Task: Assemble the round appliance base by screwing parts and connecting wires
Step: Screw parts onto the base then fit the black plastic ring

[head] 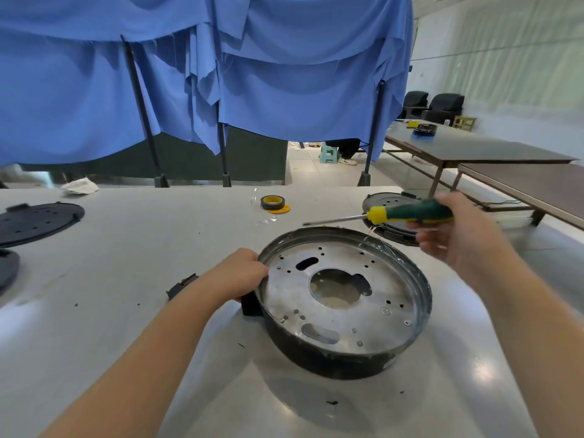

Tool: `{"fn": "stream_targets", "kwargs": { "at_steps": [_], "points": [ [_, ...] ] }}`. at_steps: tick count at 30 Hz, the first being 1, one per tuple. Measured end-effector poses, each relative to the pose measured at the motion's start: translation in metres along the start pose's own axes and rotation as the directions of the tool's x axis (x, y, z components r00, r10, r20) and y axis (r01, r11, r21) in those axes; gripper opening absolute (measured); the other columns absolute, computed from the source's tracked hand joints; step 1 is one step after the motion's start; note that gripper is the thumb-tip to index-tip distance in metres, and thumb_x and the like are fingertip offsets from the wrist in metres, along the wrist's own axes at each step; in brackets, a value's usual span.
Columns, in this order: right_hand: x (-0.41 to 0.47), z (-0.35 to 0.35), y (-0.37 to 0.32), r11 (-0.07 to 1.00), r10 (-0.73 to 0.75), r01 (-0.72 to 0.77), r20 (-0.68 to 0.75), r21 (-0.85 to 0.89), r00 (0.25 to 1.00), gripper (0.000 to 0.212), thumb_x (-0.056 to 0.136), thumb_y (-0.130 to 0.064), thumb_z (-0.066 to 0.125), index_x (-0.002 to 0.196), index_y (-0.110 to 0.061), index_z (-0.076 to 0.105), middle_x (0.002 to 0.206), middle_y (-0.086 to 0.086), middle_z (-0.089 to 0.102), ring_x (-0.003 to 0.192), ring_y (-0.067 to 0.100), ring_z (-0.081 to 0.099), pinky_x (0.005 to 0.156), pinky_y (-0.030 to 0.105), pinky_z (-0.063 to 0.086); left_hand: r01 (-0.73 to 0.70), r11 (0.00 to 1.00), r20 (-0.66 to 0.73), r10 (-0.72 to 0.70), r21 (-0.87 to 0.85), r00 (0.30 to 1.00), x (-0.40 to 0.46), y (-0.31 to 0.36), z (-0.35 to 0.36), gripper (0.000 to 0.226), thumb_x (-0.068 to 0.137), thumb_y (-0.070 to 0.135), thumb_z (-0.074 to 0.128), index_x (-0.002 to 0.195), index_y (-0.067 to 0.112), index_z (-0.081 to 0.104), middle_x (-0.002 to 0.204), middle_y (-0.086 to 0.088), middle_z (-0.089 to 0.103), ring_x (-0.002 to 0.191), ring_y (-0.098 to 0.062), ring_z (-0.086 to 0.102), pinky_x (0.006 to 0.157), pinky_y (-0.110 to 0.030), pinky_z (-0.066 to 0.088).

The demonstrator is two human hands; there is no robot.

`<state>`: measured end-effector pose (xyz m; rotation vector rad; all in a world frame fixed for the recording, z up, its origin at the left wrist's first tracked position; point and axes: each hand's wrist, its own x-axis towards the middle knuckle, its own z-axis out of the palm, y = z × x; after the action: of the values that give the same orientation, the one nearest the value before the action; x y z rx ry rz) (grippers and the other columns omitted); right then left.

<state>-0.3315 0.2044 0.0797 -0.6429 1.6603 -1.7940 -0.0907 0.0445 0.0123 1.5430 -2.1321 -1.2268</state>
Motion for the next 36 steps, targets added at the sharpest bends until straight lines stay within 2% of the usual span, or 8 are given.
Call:
{"fn": "stream_targets", "kwargs": {
  "at_steps": [4,10,14,17,20,23,32,36],
  "points": [
    [-0.003,-0.017,0.039,0.944,0.065,-0.099,0.118,0.315,0.991,0.023,0.094,-0.018,0.046,0.106,-0.002,0.057,0.076,0.013,0.072,0.055,0.011,0.063,0.051,0.018,0.054,-0.008,1.0,-0.033,0.008,0.019,0.999,0.003,-0.003,-0.006,0.011,0.087,0.005,0.049,0.083,0.004,0.059,0.074,-0.015,0.056,0.063,-0.027,0.056,0.055,-0.026,0.049],
    [0.009,-0.019,0.058,0.964,0.09,-0.088,0.001,0.252,0.996,0.022,0.095,-0.008,0.042,0.112,-0.007,0.056,0.095,0.014,0.067,0.07,0.02,0.063,0.052,0.022,0.056,-0.042,0.998,-0.103,0.047,0.051,0.994,0.003,-0.007,-0.016,0.015,0.086,0.004,0.052,0.071,0.007,0.054,0.07,-0.013,0.048,0.062,-0.022,0.043,0.057,-0.027,0.032],
    [0.019,-0.021,0.069,0.991,0.131,-0.134,-0.187,-0.004,0.974,0.032,0.097,-0.004,0.037,0.124,-0.012,0.053,0.101,0.015,0.064,0.07,0.023,0.062,0.051,0.029,0.053,-0.044,0.999,-0.123,0.047,0.025,0.991,0.0,-0.009,-0.024,0.015,0.086,0.005,0.054,0.072,0.005,0.058,0.07,-0.014,0.051,0.062,-0.022,0.047,0.06,-0.028,0.034],
    [0.026,-0.015,0.074,0.929,0.299,-0.341,-0.246,-0.147,0.922,0.039,0.1,-0.007,0.032,0.137,-0.003,0.044,0.097,0.027,0.061,0.054,0.026,0.048,0.033,0.024,0.043,-0.047,0.999,-0.157,0.049,0.012,0.986,-0.003,-0.01,-0.032,0.016,0.086,0.005,0.057,0.07,0.004,0.058,0.068,-0.014,0.052,0.06,-0.023,0.047,0.059,-0.029,0.033],
    [0.025,-0.015,0.083,0.893,0.23,-0.287,-0.198,-0.346,0.953,0.031,0.096,-0.01,0.036,0.111,0.002,0.06,0.077,0.024,0.058,0.047,0.024,0.047,0.049,0.026,0.036,-0.043,0.999,-0.21,0.036,-0.027,0.977,-0.007,-0.013,-0.041,0.018,0.084,0.004,0.059,0.067,0.005,0.053,0.065,-0.013,0.047,0.058,-0.021,0.042,0.057,-0.03,0.03],
    [0.016,-0.021,0.093,0.822,0.013,-0.102,-0.16,-0.56,0.987,0.013,0.091,-0.017,0.043,0.087,-0.01,0.052,0.073,0.013,0.056,0.057,0.023,0.049,0.057,0.03,0.033,-0.003,0.997,-0.271,-0.017,-0.073,0.962,-0.012,-0.016,-0.049,0.021,0.082,0.002,0.061,0.065,0.006,0.049,0.063,-0.012,0.044,0.056,-0.021,0.04,0.055,-0.029,0.03],
    [0.004,-0.015,0.102,0.639,-0.021,-0.053,-0.086,-0.767,0.996,0.043,0.095,-0.027,0.039,0.137,-0.019,0.03,0.105,0.014,0.059,0.086,0.032,0.058,0.07,0.035,0.044,0.112,0.923,-0.232,-0.208,-0.368,0.95,-0.041,-0.022,-0.049,0.025,0.083,-0.005,0.051,0.063,0.006,0.041,0.05,-0.008,0.038,0.036,-0.02,0.037,0.037,-0.021,0.036],
    [0.004,-0.011,0.098,0.746,0.006,-0.07,-0.098,-0.662,0.995,0.046,0.094,-0.022,0.041,0.139,-0.018,0.031,0.106,0.013,0.055,0.08,0.026,0.055,0.069,0.034,0.042,0.082,0.879,-0.159,-0.175,-0.469,0.972,-0.057,-0.016,-0.035,0.025,0.085,-0.005,0.047,0.062,0.004,0.04,0.037,-0.002,0.035,0.023,-0.015,0.035,0.03,-0.017,0.031]
  ]
}}
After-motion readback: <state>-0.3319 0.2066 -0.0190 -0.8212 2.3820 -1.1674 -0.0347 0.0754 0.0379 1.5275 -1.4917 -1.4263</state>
